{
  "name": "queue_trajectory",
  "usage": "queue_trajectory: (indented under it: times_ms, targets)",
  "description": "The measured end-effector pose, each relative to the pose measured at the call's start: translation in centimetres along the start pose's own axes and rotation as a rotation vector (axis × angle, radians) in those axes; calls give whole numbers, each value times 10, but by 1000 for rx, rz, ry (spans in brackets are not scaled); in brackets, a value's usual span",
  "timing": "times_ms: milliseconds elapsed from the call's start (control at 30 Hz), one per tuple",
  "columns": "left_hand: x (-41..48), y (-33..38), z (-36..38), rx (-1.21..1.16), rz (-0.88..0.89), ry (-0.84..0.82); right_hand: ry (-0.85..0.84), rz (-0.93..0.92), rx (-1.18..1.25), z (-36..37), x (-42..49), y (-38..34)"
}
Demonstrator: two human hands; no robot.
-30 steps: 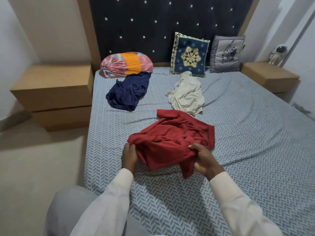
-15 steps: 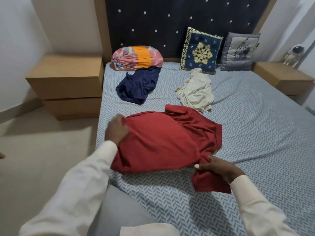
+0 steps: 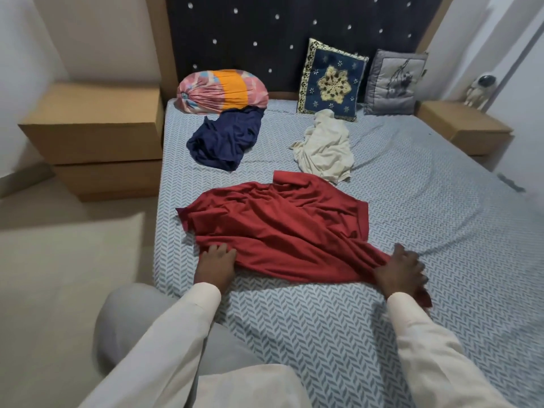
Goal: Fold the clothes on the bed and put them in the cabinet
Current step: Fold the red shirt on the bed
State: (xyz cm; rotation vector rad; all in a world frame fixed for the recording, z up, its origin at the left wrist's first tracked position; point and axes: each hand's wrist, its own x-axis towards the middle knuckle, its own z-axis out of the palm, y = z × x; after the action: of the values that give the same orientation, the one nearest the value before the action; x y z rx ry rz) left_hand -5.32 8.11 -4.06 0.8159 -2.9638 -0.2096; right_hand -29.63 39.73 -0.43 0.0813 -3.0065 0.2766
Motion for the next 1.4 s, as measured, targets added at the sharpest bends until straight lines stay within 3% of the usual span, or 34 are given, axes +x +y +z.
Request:
queue_trajectory:
  times_ms: [100, 200, 300, 500, 600, 700, 767, 900, 1033, 1067, 1133, 1233, 1333, 1400]
  targets:
    - [-1, -6, -5, -57, -23, 78, -180, -356, 245, 17, -21, -29]
    - [-5, -10, -21, -118, -64, 209, -435, -483, 129, 31, -48, -54]
    - [-13, -26, -37, -162, -135, 348, -359, -478, -13, 43, -56, -50]
    - [-32, -81, -63, -114, -147, 430, -117, -367, 185, 32, -44, -41]
    - [-42, -96, -67, -236, -245, 352, -255, -339, 144, 23, -35, -42]
    - [-48, -106, -62, -419, -304, 229, -667, -348, -47, 13, -30, -46]
    - [-50, -113, -58, -422, -294, 67, -843, -359, -144, 3, -26, -51]
    - [-51, -110, -67, -106, -193, -341, -945, -340, -414, -8, -18, -55]
    - [-40, -96, -65, 47, -265, -458, -972, -412, -627, -4, -13, -59]
    - [-33, -93, -61, -71, -345, -455, -963, -419, -645, -7, -9, -62]
    - [-20, -86, -54, -611, -625, -430, -914, -407, -624, -14, 5, -74]
    - [18, -69, -65, -1366, -916, -278, -858, -210, -143, -14, 54, -106]
    - [85, -63, -100, -1782, -887, 26, -903, 92, 651, -26, 113, -156]
    - [144, -66, -151, -1941, -776, 247, -895, 106, 1029, -64, 140, -203]
